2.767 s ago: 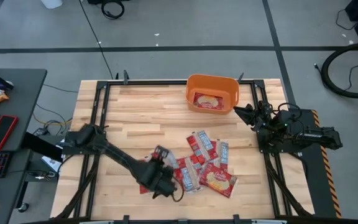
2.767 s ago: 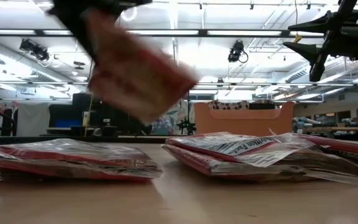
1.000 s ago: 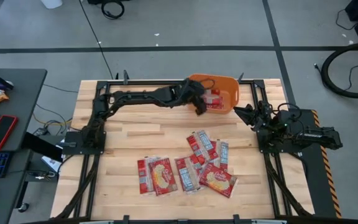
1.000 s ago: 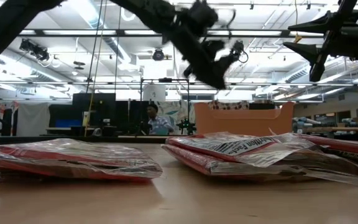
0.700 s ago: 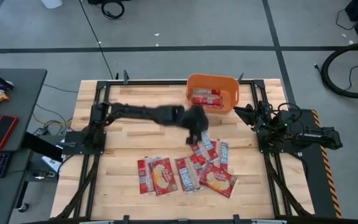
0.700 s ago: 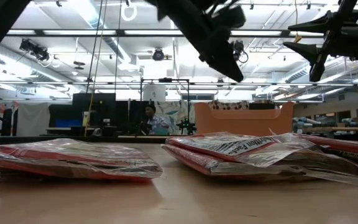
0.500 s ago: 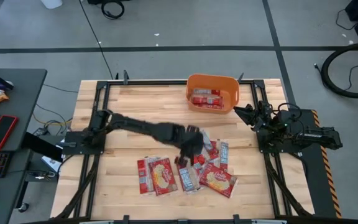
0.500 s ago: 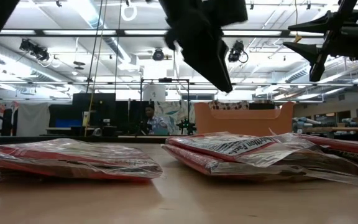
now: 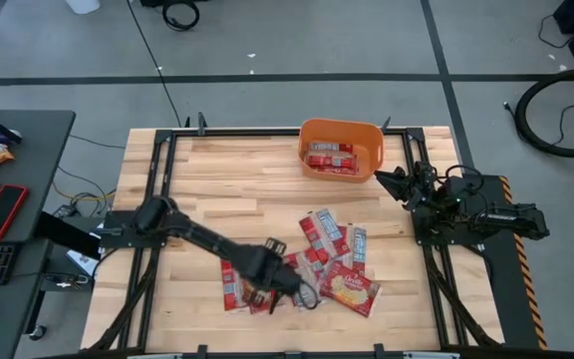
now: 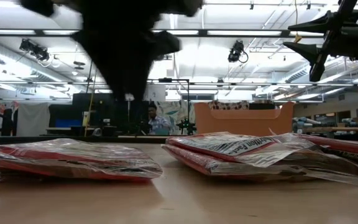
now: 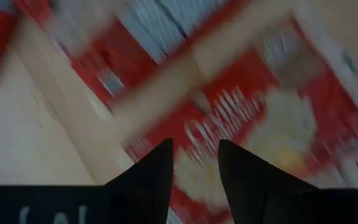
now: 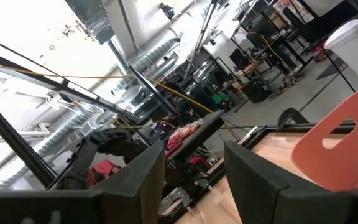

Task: Sort popcorn bags into baskets
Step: Put the red popcorn bag into the orange bin

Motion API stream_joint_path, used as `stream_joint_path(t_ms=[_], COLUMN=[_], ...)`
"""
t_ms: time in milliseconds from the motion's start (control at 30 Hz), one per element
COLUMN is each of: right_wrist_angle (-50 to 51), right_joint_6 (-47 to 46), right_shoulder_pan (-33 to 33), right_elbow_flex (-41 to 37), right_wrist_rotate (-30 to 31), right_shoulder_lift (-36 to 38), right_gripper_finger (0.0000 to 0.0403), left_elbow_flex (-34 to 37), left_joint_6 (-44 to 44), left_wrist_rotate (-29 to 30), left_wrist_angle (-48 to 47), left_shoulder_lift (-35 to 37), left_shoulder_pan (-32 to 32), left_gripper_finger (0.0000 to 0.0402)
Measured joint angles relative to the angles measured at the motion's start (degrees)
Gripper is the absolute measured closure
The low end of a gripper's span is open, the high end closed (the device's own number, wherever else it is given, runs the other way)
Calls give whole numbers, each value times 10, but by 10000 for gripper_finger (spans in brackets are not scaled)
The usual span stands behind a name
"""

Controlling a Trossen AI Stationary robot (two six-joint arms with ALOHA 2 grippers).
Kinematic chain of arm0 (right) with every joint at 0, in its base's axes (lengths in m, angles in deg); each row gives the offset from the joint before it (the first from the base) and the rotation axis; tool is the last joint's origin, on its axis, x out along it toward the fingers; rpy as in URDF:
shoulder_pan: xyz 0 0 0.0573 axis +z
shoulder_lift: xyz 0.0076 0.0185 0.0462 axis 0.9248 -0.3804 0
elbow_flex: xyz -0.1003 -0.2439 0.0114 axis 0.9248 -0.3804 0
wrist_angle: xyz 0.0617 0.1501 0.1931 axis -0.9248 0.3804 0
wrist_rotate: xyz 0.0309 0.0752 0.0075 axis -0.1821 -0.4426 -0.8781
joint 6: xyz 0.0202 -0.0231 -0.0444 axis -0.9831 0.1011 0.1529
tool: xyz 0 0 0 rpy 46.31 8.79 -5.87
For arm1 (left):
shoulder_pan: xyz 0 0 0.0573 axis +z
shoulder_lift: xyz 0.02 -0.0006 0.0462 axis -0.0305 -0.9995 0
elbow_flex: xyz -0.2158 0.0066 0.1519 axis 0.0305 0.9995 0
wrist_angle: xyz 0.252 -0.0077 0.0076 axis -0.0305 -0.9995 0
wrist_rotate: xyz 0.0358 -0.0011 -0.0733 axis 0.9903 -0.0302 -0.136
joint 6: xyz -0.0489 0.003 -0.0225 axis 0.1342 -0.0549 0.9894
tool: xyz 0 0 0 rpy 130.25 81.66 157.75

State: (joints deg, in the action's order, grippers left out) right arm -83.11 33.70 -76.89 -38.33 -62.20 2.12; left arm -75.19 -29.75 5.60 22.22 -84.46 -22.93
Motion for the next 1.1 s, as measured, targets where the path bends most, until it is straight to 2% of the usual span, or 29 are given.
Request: stream_joint_path(t_ms=[133,267,400,500,700,1100], right_wrist_angle=[0,0,0,0,0,0], right_joint_6=[0,0,0,0,0,0], right_shoulder_pan=[0,0,0,0,0,0], right_elbow_flex=[0,0,0,0,0,0], right_wrist_rotate=[0,0,0,0,0,1], right_shoulder_lift=[0,0,0,0,0,0], right_gripper_finger=[233,233,233,233,233,233], left_elbow_flex=[2,32,77,100,130,171], left_joint_6=[-10,-39,-78,-84,-85,-123], left_wrist_rotate=[8,35,73,124,146,178], left_wrist_angle=[-56,-60,-53,-46,-26,85], left_shoulder_lift=[0,0,0,0,0,2], left_shoulder_pan=[-43,-81,-112,-129,-134,-124], left_gripper_finger=[271,271,271,271,271,271])
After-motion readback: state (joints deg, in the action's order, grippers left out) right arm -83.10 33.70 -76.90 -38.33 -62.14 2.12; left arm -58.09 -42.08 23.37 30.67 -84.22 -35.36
